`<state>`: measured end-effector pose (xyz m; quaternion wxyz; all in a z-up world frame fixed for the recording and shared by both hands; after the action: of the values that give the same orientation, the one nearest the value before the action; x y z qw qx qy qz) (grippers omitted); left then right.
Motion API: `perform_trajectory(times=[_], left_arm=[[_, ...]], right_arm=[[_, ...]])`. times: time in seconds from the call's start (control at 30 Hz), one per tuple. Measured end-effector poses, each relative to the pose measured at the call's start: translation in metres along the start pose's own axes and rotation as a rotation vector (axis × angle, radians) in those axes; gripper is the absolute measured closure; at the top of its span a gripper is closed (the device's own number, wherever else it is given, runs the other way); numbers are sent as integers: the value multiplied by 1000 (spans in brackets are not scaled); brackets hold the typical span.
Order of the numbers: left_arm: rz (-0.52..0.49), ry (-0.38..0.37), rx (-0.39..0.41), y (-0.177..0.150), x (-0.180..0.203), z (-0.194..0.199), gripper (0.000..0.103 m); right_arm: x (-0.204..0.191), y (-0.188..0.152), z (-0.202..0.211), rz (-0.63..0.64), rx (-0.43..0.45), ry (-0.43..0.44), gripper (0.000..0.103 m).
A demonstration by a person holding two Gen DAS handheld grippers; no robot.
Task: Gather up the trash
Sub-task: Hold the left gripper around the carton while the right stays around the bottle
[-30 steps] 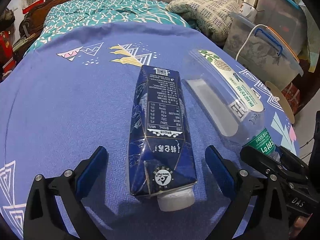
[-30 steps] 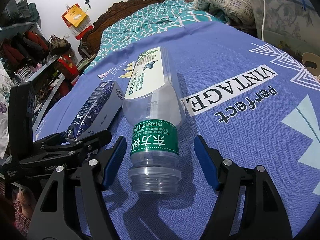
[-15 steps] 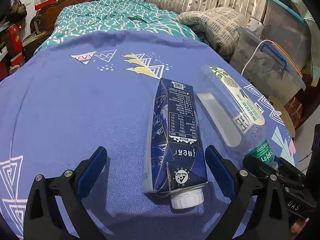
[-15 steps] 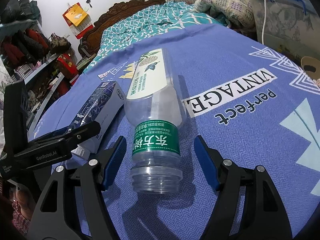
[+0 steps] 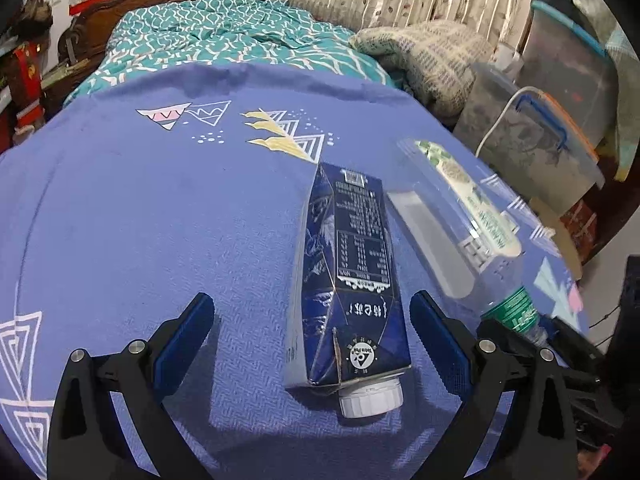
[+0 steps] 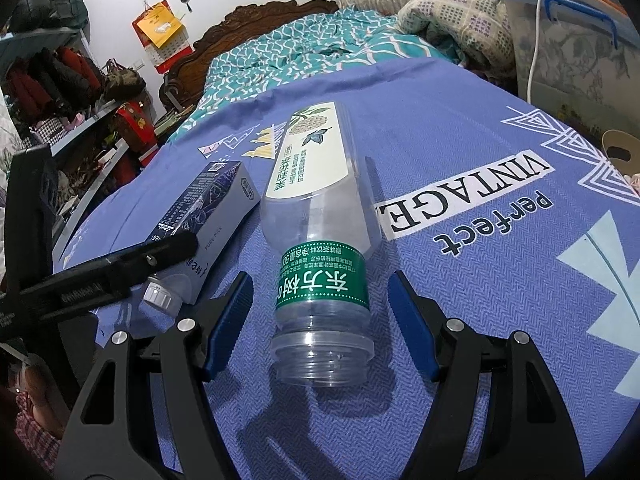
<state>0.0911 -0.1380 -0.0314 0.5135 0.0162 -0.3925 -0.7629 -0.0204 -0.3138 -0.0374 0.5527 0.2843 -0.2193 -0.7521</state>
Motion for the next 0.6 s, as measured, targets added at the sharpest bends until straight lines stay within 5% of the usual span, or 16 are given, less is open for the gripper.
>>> perform_trajectory(times=[0.2,0.6], left_arm=[[51,-46,20,3,-11,3,9],[-85,28,-5,5,22,-11,10]], right_arm=[[1,1,-1,-4,-1,2,32],[4,1,-8,-12,-14,-2,34]])
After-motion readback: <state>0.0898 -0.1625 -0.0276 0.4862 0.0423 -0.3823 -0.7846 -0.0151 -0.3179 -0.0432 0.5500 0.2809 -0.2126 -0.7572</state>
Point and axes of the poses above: each gripper's, at about its wrist camera, not at the fingertips, and z roughly against the way its jaws point, x to its right, y to its top, the point moved 2 cm from there along -z, roughly the way its jaws point, and after that the axes turned 11 degrees about -y, right-handed, at the moved point
